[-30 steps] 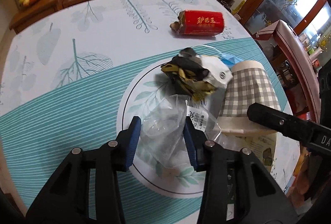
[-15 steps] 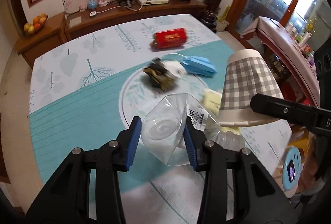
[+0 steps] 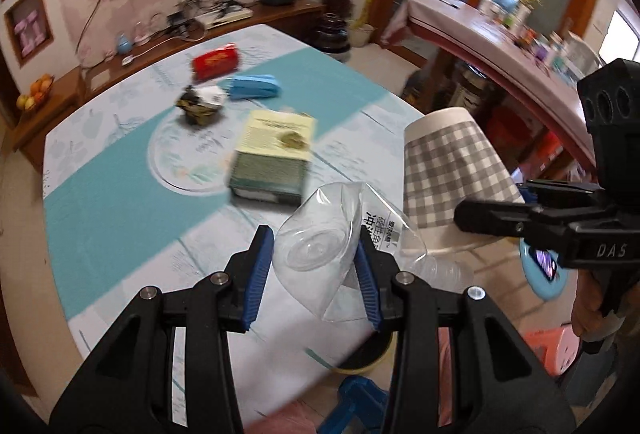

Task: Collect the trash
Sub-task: 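Carry paper cup and plastic cup over the bin and open both tools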

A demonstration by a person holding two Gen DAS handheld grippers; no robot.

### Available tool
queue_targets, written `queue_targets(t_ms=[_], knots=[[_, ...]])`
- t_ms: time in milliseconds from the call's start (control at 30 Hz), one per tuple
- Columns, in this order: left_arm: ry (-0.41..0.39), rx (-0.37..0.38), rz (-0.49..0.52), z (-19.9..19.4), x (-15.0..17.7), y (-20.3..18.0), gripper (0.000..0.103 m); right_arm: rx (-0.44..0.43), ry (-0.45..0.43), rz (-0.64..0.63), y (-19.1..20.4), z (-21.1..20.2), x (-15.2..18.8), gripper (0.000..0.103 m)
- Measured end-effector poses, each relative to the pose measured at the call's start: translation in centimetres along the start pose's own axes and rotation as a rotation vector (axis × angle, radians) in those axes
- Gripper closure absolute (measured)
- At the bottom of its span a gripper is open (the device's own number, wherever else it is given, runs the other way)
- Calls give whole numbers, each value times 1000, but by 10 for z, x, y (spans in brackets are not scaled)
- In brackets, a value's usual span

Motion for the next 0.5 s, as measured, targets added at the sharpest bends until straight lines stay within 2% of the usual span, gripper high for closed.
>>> queue_targets(t_ms=[233,500], knots=[[49,30,119,6,61,-79,66,73,-8,12,-27,-44,96,66],[90,-31,306,50,124,-146,66,135,45,141,-94,-47,193,66]])
Point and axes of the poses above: each gripper's, at about its wrist camera, not at the fingertips, and z roughly the way its jaws point, y to its left, x to its underside, the point moved 5 cm from there along z, roughly the way its jaws point, and after that the axes turned 6 degrees about -x, right-handed, at the moved point
